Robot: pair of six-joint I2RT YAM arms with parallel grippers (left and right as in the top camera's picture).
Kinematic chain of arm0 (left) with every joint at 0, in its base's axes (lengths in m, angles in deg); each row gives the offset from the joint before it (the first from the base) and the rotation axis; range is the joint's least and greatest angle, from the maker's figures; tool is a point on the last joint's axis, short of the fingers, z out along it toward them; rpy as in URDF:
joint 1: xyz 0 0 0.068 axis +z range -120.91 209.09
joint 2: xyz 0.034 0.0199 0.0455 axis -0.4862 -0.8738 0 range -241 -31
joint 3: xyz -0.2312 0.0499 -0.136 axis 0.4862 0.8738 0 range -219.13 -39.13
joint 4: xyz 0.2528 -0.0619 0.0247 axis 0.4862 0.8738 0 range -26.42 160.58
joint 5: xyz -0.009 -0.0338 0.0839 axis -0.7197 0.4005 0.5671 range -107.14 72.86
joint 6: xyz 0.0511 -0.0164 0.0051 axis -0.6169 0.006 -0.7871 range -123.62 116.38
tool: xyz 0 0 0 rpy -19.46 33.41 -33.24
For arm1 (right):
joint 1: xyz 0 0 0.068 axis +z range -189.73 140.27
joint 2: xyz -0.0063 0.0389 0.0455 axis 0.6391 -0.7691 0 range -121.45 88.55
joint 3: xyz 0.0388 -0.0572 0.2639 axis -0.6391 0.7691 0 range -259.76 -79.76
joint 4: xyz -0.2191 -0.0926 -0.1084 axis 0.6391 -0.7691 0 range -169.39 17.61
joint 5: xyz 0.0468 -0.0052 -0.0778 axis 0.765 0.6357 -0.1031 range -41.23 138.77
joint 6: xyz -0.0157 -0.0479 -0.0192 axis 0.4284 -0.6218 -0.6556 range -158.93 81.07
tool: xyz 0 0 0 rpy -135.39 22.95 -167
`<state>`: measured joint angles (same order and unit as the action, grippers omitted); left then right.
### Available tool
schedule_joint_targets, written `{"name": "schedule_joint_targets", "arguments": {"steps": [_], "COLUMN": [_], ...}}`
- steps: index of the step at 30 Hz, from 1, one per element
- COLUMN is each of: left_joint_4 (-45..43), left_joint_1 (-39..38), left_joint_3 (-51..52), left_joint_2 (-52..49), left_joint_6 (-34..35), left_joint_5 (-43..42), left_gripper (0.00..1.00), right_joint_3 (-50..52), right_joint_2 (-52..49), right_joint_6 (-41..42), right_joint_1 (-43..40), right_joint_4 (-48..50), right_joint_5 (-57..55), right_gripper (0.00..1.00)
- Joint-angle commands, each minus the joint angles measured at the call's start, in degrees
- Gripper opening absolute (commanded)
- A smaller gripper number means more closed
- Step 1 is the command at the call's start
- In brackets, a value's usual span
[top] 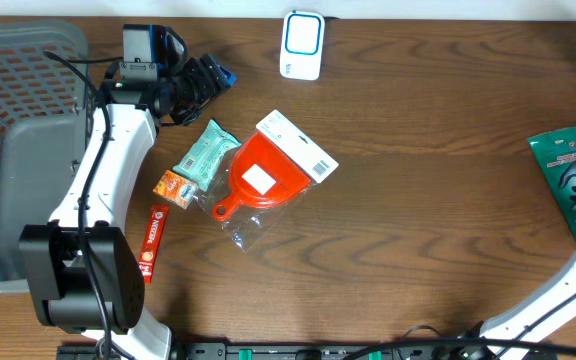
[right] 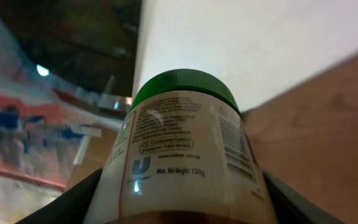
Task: Scan the item barcode
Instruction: 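Move the jar to the top-right table corner with the right gripper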
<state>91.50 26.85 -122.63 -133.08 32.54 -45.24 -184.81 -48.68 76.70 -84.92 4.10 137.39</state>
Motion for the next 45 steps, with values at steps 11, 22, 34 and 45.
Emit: {"name": "schedule_joint_targets", "arguments": {"steps": [11, 22, 34, 45], "left_joint_4": [-0.17, -0.15, -0.15, -0.17], "left_joint_1": [0.28, 0.28, 0.28, 0.28], "left_joint_3": [-0.94, -0.94, -0.94, -0.94], "left_joint_2": [0.92, 0.92, 0.92, 0.92], "left_joint_6": [-0.55, -0.57, -0.57, -0.57], "left_joint_5": [0.79, 1.55, 1.84, 1.86], "left_gripper": [0.78, 0.78, 0.78, 0.78], "right_joint_3": [-0.79, -0.79, -0.79, -0.79], "right_joint_2": [-8.76, -8.79, -8.79, -8.76], "right_joint_6": [1.77, 1.22, 1.79, 1.75], "right_joint_1": [0.76, 1.11, 3.91, 7.63], "right_joint_4": [0.00, -2.12, -17.35, -25.35], "right_joint_5": [0.70, 0.70, -0.24, -0.83], "right_gripper": [0.02, 0.02, 0.02, 0.02]}}
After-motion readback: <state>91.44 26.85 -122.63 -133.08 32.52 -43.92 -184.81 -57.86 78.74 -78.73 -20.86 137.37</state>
